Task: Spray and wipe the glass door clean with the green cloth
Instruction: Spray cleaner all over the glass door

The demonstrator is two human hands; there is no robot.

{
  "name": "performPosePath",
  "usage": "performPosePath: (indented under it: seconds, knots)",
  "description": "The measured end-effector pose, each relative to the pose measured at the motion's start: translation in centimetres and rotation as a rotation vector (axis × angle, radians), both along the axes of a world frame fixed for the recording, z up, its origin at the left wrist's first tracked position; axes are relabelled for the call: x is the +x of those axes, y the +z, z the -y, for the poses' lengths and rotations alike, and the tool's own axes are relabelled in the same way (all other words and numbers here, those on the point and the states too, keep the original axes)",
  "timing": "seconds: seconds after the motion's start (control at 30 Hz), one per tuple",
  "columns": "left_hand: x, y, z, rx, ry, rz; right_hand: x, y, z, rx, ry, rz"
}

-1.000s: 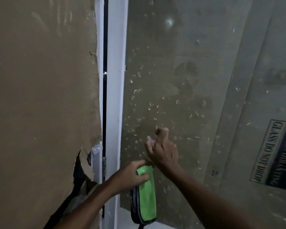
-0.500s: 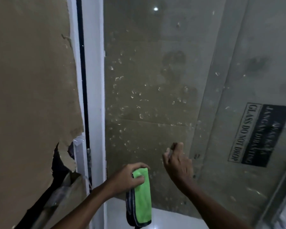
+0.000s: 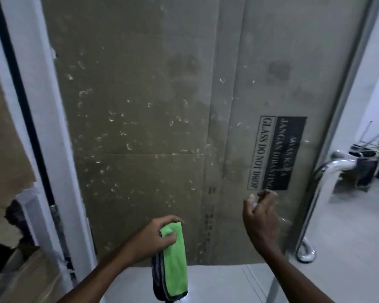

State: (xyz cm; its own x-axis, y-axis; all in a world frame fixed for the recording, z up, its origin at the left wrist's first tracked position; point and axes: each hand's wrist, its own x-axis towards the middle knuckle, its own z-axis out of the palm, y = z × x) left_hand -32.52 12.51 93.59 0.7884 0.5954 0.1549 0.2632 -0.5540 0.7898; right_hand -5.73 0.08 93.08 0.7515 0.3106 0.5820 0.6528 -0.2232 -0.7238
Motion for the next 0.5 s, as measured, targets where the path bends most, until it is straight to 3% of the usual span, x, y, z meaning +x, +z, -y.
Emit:
performPosePath:
  seconds: [0.13, 0.5]
  knots:
    - [2.0, -0.7, 0.7, -0.028, -0.067, 0.003, 2.3, -0.9, 3.1, -0.068, -0.161, -0.095]
    - [6.9, -3.6, 1.1, 0.006, -0.129, 0.005, 5.7, -3.0, 8.1, -0.008, -0.330, -0.159]
